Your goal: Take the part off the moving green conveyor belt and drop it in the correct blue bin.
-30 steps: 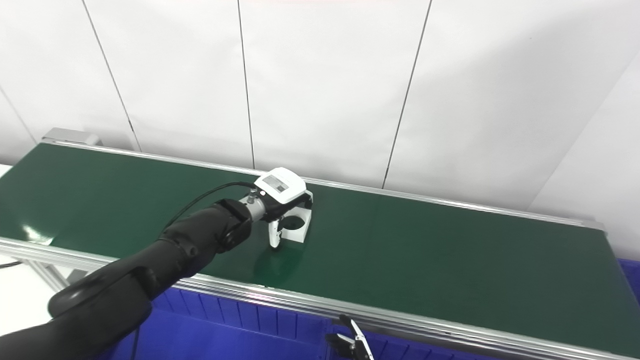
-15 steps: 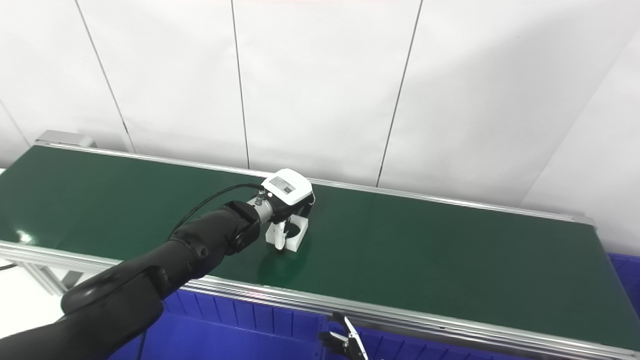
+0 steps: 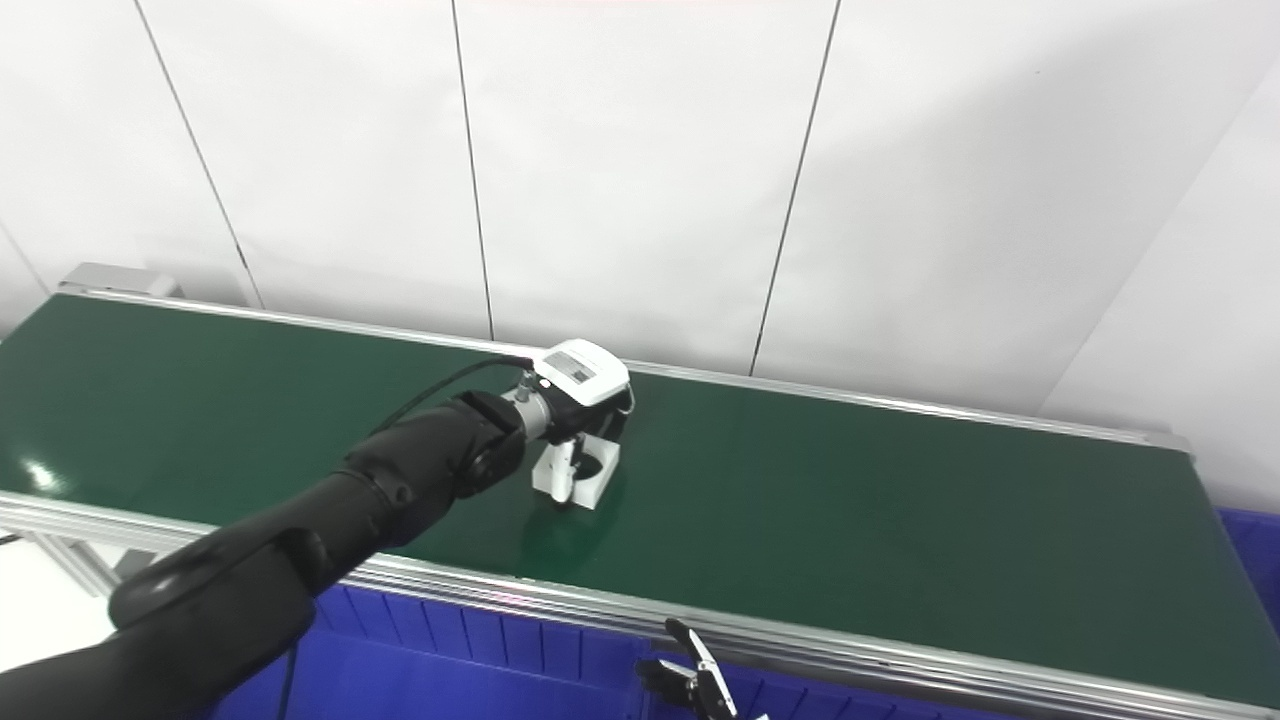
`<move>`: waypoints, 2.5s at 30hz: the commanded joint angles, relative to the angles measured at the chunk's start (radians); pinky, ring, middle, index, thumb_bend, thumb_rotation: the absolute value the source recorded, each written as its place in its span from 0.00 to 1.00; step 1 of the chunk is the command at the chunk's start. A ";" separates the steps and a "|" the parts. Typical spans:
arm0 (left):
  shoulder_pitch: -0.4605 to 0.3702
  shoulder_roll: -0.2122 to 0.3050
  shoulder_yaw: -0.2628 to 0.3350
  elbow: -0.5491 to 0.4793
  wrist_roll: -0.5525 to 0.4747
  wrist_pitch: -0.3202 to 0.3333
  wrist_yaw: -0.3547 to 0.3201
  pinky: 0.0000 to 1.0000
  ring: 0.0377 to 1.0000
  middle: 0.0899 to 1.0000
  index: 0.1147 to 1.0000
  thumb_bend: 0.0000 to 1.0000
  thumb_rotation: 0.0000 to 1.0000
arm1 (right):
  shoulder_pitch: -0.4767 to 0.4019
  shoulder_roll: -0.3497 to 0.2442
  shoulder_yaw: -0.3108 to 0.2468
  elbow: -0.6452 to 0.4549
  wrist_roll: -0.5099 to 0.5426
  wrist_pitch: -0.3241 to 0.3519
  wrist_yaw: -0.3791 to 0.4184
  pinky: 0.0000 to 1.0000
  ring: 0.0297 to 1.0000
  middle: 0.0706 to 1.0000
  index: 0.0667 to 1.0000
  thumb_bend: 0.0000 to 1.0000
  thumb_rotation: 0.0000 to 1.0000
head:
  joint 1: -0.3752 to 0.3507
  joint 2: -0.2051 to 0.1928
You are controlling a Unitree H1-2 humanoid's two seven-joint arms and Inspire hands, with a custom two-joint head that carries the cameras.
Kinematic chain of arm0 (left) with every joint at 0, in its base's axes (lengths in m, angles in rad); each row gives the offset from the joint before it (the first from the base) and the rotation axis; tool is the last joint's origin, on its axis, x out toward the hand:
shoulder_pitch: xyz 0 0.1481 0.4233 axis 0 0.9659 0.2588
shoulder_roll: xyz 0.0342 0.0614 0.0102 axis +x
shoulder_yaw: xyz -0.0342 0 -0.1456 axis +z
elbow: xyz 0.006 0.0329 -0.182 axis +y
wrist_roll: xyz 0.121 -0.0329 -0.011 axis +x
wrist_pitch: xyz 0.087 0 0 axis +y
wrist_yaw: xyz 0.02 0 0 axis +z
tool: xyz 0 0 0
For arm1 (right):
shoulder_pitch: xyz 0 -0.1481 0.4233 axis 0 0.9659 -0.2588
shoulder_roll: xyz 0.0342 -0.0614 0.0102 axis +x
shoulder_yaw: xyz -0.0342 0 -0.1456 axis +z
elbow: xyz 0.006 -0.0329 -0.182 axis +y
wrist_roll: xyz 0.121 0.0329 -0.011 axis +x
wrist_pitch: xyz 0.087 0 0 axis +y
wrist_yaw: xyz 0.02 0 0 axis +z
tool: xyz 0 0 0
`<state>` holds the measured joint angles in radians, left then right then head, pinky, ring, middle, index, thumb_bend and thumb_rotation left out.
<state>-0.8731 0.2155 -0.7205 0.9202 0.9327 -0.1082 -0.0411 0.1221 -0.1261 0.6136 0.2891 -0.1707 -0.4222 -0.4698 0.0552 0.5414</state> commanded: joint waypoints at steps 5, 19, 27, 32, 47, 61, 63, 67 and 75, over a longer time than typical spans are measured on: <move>0.007 0.108 0.062 -0.339 -0.023 0.014 -0.114 0.21 0.25 0.34 0.44 0.52 0.00 | -0.007 0.013 -0.018 -0.030 0.005 -0.048 0.033 0.75 0.72 0.71 0.89 0.86 0.98 | 0.008 0.031; 0.238 0.270 0.272 -0.950 -0.127 -0.027 -0.260 0.38 0.44 0.43 0.43 0.52 0.00 | -0.007 0.000 -0.083 -0.066 0.027 -0.048 0.089 0.71 0.73 0.70 0.88 0.85 0.94 | 0.088 0.130; 0.425 0.309 0.392 -1.210 -0.162 0.040 -0.369 0.38 0.43 0.42 0.43 0.53 0.00 | 0.011 -0.018 -0.145 -0.111 0.054 -0.048 0.155 0.75 0.75 0.70 0.89 0.83 0.97 | 0.224 0.174; 0.498 0.322 0.448 -1.302 -0.166 0.054 -0.408 0.38 0.43 0.42 0.43 0.53 0.00 | 0.018 -0.029 -0.185 -0.145 0.068 -0.048 0.197 0.73 0.75 0.71 0.90 0.80 0.97 | 0.281 0.225; 0.672 0.258 0.496 -1.413 -0.084 0.135 -0.500 0.39 0.45 0.43 0.43 0.53 0.00 | 0.026 -0.046 -0.319 -0.187 0.103 -0.047 0.336 0.71 0.73 0.71 0.90 0.80 0.98 | 0.468 0.264; 0.737 0.253 0.439 -1.267 0.012 0.102 -0.482 0.38 0.44 0.42 0.44 0.52 0.00 | 0.042 -0.031 -0.372 -0.211 0.117 -0.048 0.409 0.71 0.73 0.72 0.91 0.74 0.98 | 0.489 0.263; 0.755 0.249 0.423 -1.223 0.040 0.089 -0.440 0.38 0.44 0.42 0.44 0.52 0.00 | 0.043 -0.028 -0.374 -0.209 0.119 -0.047 0.414 0.71 0.73 0.72 0.91 0.73 0.98 | 0.483 0.261; 0.785 0.234 0.402 -1.127 0.086 0.079 -0.343 0.39 0.44 0.42 0.44 0.52 0.00 | 0.047 -0.020 -0.380 -0.215 0.118 -0.048 0.423 0.71 0.74 0.72 0.91 0.74 0.98 | 0.480 0.261; 0.790 0.231 0.360 -0.994 0.139 0.044 -0.195 0.44 0.48 0.46 0.41 0.52 0.00 | 0.042 0.001 -0.390 -0.219 0.105 -0.048 0.427 0.71 0.73 0.72 0.91 0.74 0.98 | 0.472 0.269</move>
<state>-0.0660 0.4369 -0.3541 -0.0738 1.0568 -0.0340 -0.2949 0.1746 -0.1328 0.2305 0.1064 -0.0618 -0.4222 -0.0467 0.5292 0.8099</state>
